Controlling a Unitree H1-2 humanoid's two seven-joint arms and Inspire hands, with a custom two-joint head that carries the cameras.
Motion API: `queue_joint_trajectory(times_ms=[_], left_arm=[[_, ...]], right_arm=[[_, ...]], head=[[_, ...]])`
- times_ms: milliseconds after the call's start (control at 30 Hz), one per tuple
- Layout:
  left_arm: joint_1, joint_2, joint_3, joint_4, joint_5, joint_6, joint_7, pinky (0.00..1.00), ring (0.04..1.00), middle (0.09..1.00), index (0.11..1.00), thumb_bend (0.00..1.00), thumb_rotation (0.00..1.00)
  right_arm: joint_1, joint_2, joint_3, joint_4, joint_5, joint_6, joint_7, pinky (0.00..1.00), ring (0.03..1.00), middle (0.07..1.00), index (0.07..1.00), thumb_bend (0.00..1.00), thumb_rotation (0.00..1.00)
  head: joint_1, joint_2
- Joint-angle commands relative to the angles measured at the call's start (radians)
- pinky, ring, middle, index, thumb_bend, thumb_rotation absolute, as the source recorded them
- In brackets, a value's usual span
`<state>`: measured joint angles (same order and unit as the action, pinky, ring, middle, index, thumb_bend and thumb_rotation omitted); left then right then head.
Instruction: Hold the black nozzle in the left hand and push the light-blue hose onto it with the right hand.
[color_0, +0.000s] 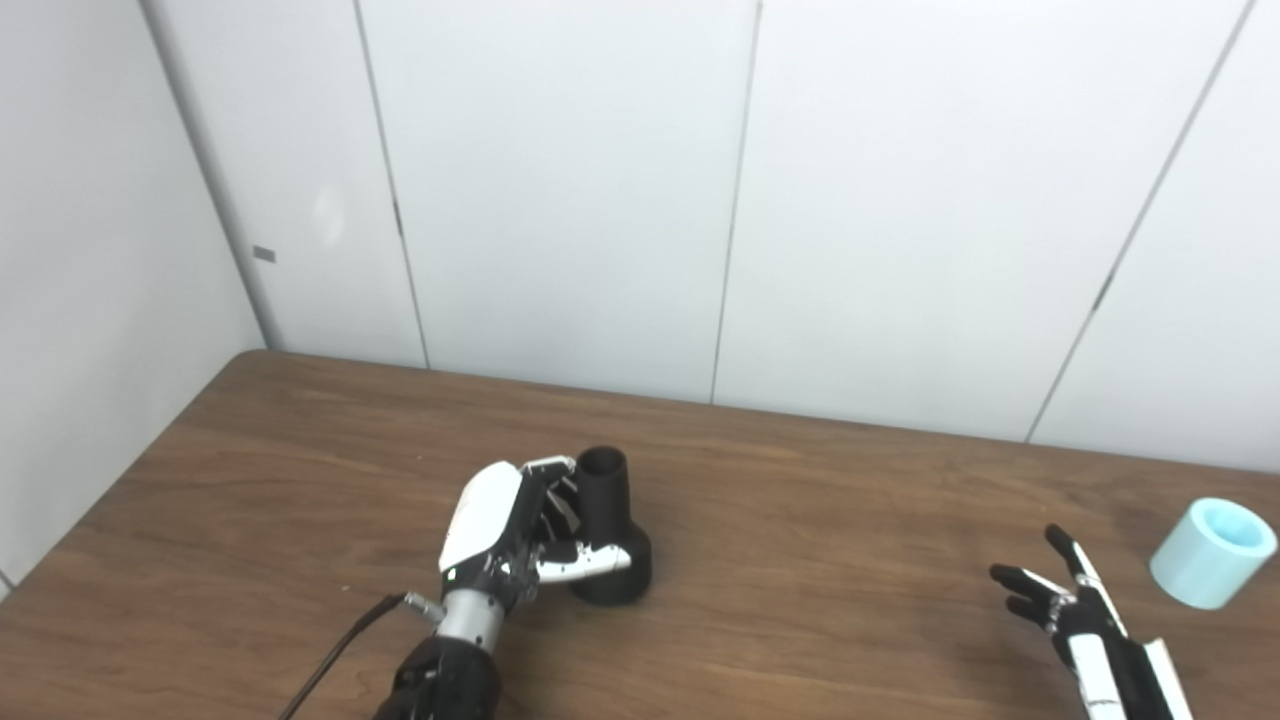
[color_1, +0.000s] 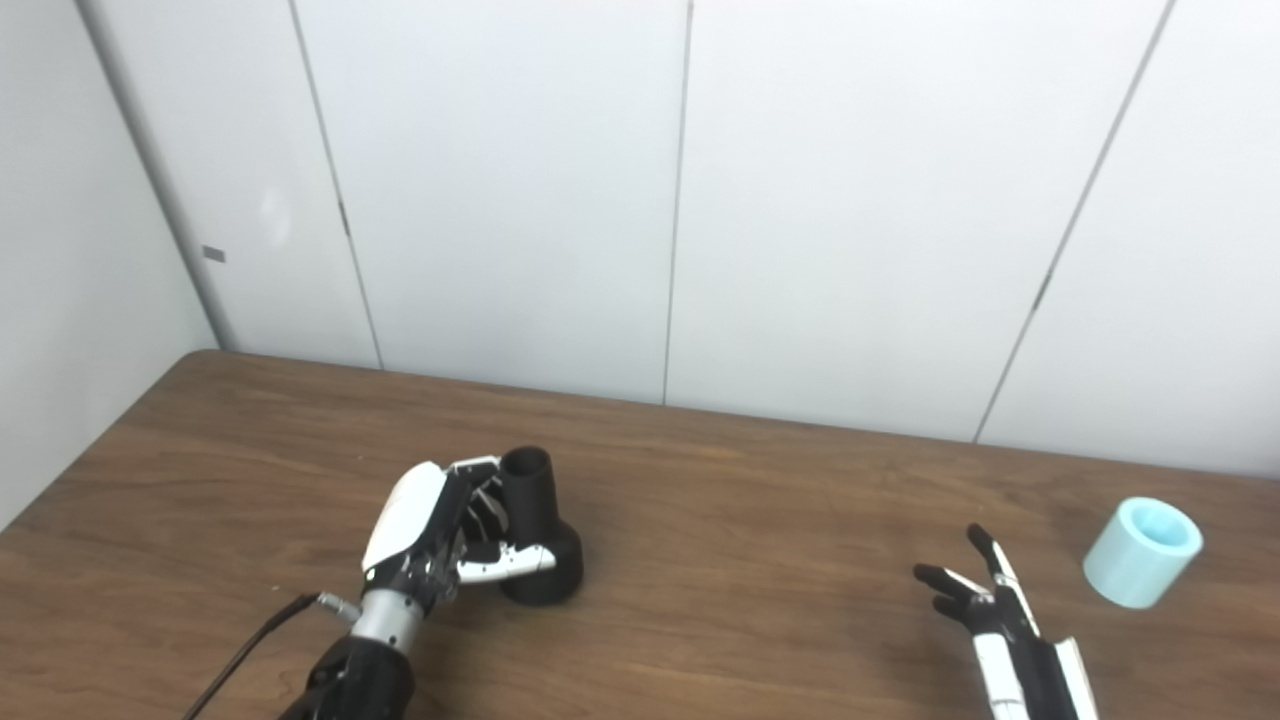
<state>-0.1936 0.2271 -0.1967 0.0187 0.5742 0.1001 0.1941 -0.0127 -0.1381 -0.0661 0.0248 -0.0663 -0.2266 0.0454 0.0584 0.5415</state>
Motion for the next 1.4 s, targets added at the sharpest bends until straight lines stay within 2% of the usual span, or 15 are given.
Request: queue_joint_trajectory(times_ms=[0, 200, 300, 467, 533, 633, 733, 833, 900, 1000, 1100, 1167, 1267, 1367], left_arm=[[-0.007, -0.008, -0.017, -0.039, 0.037, -0.035, 0.012, 0.32, 0.365, 0.490, 0.527, 0.50, 0.00], [0.020, -0.029, -0.054, -0.064, 0.066, -0.076, -0.001, 0.35, 0.375, 0.474, 0.508, 0.50, 0.00], [0.024, -0.037, -0.059, -0.037, 0.065, -0.126, 0.017, 0.36, 0.384, 0.474, 0.497, 0.50, 0.00], [0.036, -0.055, -0.058, -0.025, 0.064, -0.157, 0.022, 0.36, 0.383, 0.482, 0.493, 0.50, 0.00], [0.041, -0.061, -0.062, -0.017, 0.065, -0.174, 0.029, 0.36, 0.387, 0.482, 0.493, 0.50, 0.00], [0.049, -0.069, -0.069, -0.001, 0.066, -0.208, 0.039, 0.37, 0.395, 0.483, 0.492, 0.50, 0.00], [0.056, -0.070, -0.067, 0.005, 0.060, -0.226, 0.035, 0.37, 0.387, 0.482, 0.493, 0.50, 0.00], [0.062, -0.070, -0.063, 0.005, 0.050, -0.233, 0.032, 0.37, 0.384, 0.480, 0.493, 0.50, 0.00], [0.062, -0.064, -0.061, 0.010, 0.045, -0.248, 0.033, 0.37, 0.387, 0.471, 0.496, 0.50, 0.00], [0.063, -0.059, -0.056, 0.008, 0.041, -0.251, 0.024, 0.36, 0.385, 0.469, 0.498, 0.50, 0.00], [0.065, -0.058, -0.050, 0.005, 0.035, -0.248, 0.013, 0.37, 0.390, 0.467, 0.498, 0.50, 0.00], [0.068, -0.056, -0.047, 0.005, 0.033, -0.247, 0.006, 0.38, 0.396, 0.475, 0.495, 0.50, 0.00], [0.067, -0.051, -0.045, 0.018, 0.036, -0.260, 0.005, 0.38, 0.390, 0.486, 0.490, 0.50, 0.00], [0.063, -0.050, -0.041, 0.024, 0.037, -0.252, -0.002, 0.36, 0.378, 0.486, 0.489, 0.50, 0.00]], right_arm=[[0.052, 0.049, 0.029, 0.099, -0.004, -0.012, -0.017, 0.78, 0.794, 0.750, 0.938, 0.45, 1.00], [0.046, 0.065, 0.033, 0.090, -0.032, 0.001, -0.032, 0.76, 0.782, 0.755, 0.941, 0.43, 1.00], [0.040, 0.072, 0.029, 0.088, -0.039, 0.011, -0.040, 0.75, 0.781, 0.754, 0.939, 0.42, 1.00], [0.031, 0.088, 0.019, 0.052, -0.014, 0.045, -0.048, 0.78, 0.802, 0.763, 0.939, 0.44, 1.00], [0.026, 0.098, 0.008, 0.022, 0.028, 0.077, -0.043, 0.78, 0.808, 0.764, 0.925, 0.43, 0.96], [0.018, 0.101, -0.011, -0.033, 0.073, 0.132, -0.040, 0.78, 0.816, 0.785, 0.902, 0.43, 0.85], [0.011, 0.083, -0.028, -0.094, 0.101, 0.182, -0.032, 0.78, 0.839, 0.809, 0.879, 0.42, 0.63], [-0.004, 0.057, -0.046, -0.150, 0.111, 0.219, -0.035, 0.77, 0.840, 0.814, 0.849, 0.44, 0.55], [-0.027, 0.034, -0.065, -0.191, 0.093, 0.249, -0.050, 0.77, 0.824, 0.802, 0.813, 0.49, 0.57], [-0.066, 0.005, -0.096, -0.255, 0.089, 0.323, -0.065, 0.76, 0.815, 0.801, 0.803, 0.54, 0.57], [-0.109, -0.036, -0.129, -0.283, 0.088, 0.364, -0.075, 0.75, 0.810, 0.793, 0.786, 0.60, 0.54], [-0.137, -0.073, -0.144, -0.287, 0.071, 0.376, -0.080, 0.72, 0.800, 0.792, 0.777, 0.62, 0.51], [-0.178, -0.152, -0.137, -0.279, -0.033, 0.379, -0.088, 0.67, 0.764, 0.780, 0.772, 0.64, 0.47], [-0.225, -0.226, -0.138, -0.250, -0.088, 0.379, -0.078, 0.71, 0.761, 0.772, 0.770, 0.67, 0.36]], head=[[-0.008, 0.002], [-0.044, 0.021], [-0.070, 0.028], [-0.119, 0.043], [-0.133, 0.048], [-0.148, 0.051], [-0.197, 0.056], [-0.261, 0.062], [-0.292, 0.064], [-0.335, 0.068], [-0.362, 0.070], [-0.379, 0.071], [-0.407, 0.073], [-0.426, 0.073]])
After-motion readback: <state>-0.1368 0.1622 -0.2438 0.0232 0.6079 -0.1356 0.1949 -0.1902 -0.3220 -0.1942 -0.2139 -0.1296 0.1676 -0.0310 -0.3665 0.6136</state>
